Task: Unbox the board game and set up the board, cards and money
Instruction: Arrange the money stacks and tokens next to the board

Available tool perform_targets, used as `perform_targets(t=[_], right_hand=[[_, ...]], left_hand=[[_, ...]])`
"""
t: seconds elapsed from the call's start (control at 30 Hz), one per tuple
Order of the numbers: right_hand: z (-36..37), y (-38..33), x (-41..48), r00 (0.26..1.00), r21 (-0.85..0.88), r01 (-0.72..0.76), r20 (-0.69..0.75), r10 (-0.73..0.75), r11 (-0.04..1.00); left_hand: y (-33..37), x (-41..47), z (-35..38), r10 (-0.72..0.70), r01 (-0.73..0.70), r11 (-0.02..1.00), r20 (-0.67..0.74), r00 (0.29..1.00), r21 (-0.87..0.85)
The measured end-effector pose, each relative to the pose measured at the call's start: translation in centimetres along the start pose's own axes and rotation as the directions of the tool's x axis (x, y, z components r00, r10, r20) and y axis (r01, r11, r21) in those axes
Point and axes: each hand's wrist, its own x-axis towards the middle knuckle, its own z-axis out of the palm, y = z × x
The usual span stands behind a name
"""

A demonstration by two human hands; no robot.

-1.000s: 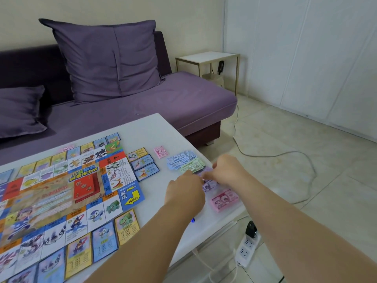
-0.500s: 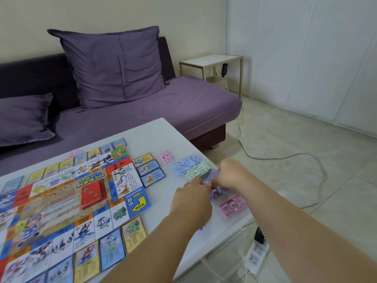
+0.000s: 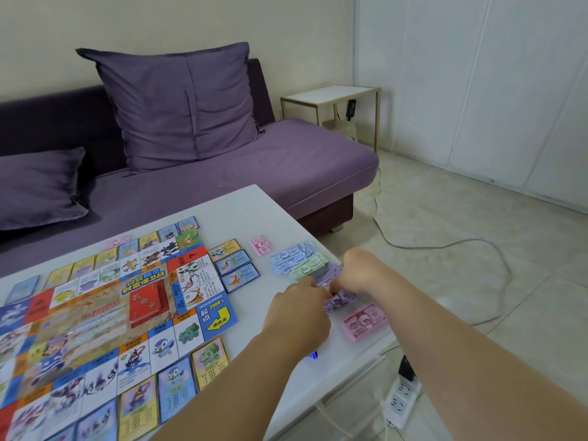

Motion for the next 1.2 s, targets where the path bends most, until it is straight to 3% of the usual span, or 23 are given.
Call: perform_targets(t=[0.13,0.3,0.5,0.87,1.0,1.1,1.2], right_hand=[[0.1,0.2,0.1,0.999,-0.013,0.008,-0.044,-0.009,1.0],[0.0,1.0,0.8,1.0,0.091,0.006,-0.021,-0.004,0.996],[-1.3,1.8,0.0,0.999,0.189,-0.043,0.028,0.038,0.981],[-4.3,3.4,-1.9,0.994,0.319,-0.101,-0.005,0.108,0.943],[-3.9,3.3,-2.1,0.997,0.331,-0.072,0.034,0.064,0.941],[-3.9,3.5,-1.6,0.998,0.369,-0.061,0.012,0.061,0.927],[-3.9,4.1,-0.9,0.997,0.438,-0.062,-0.011,0.074,0.897]], left_hand=[[-0.1,-0.1,0.0,0.006,-0.006,1.0,-0.002,1.0,-0.011],[-0.1,0.0,-0.1,-0.001,0.001,1.0,-0.001,1.0,-0.005],[-0.9,-0.2,-0.1,0.039,-0.038,0.988,0.001,0.999,-0.151],[-2.5,-0.6,-2.5,-0.153,0.125,0.928,-0.053,0.987,-0.352],[-2.4,-0.8,-2.1,-0.09,0.089,0.987,0.0,0.996,-0.135],[-1.5,-0.6,-1.0,0.057,-0.057,0.994,0.01,0.998,0.091],[-0.9,-0.4,-0.2,0.146,-0.149,0.976,0.029,0.989,0.158]])
